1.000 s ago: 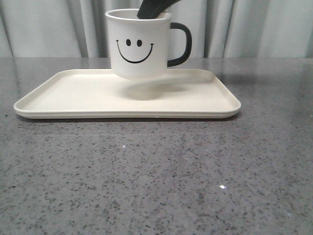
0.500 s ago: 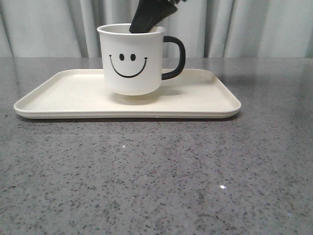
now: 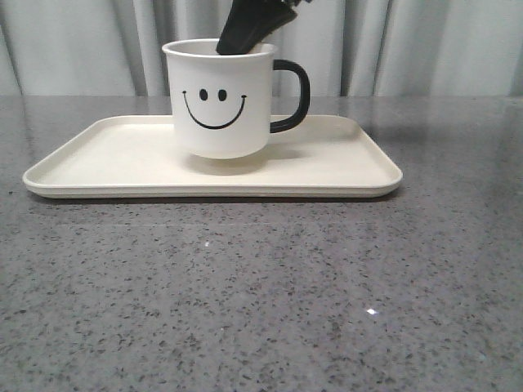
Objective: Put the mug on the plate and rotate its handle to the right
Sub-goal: 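Lower the rotated mug back onto the tray with the right gripper, then open the right gripper and lift it out of the mug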
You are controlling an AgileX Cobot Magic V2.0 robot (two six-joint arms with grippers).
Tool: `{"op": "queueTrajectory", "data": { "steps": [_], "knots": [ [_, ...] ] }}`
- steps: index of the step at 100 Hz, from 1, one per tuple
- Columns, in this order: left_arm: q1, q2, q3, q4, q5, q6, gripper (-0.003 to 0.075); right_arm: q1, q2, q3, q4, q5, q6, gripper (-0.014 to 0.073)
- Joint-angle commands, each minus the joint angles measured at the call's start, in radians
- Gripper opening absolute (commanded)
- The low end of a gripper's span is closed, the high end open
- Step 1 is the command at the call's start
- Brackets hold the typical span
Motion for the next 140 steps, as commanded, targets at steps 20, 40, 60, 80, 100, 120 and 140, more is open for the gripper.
{"op": "queueTrajectory", "data": {
  "steps": [20, 40, 60, 80, 100, 120, 140],
  "knots": [
    [0.000, -0.007, -0.022, -0.010, -0.065, -0.007, -0.0020, -0.001, -0.035, -0.031, 0.047, 0.004, -0.004, -0.0069],
    [0.000, -0.007, -0.014, -0.010, -0.065, -0.007, -0.0020, -0.001, -0.035, -0.031, 0.047, 0.004, -0.004, -0.0069],
    [0.000, -0.007, -0.009, -0.010, -0.065, -0.007, -0.0020, -0.001, -0.035, -0.031, 0.047, 0.005, -0.004, -0.0069],
    [0.000, -0.007, -0.009, -0.010, -0.065, -0.007, -0.0020, -0.001, -0.035, -0.031, 0.047, 0.005, -0.004, -0.0069],
    [0.000, -0.007, -0.009, -0.010, -0.065, -0.007, -0.0020, -0.001, -0.035, -0.031, 0.047, -0.002, -0.004, -0.0052],
    [0.000, -0.007, -0.009, -0.010, -0.065, -0.007, -0.0020, -0.001, -0.035, -0.031, 0.049, -0.013, -0.004, 0.0080],
    [0.000, -0.007, -0.009, -0.010, -0.065, -0.007, -0.0020, -0.001, -0.035, -0.031, 0.065, -0.020, -0.004, 0.0149]
  ]
}}
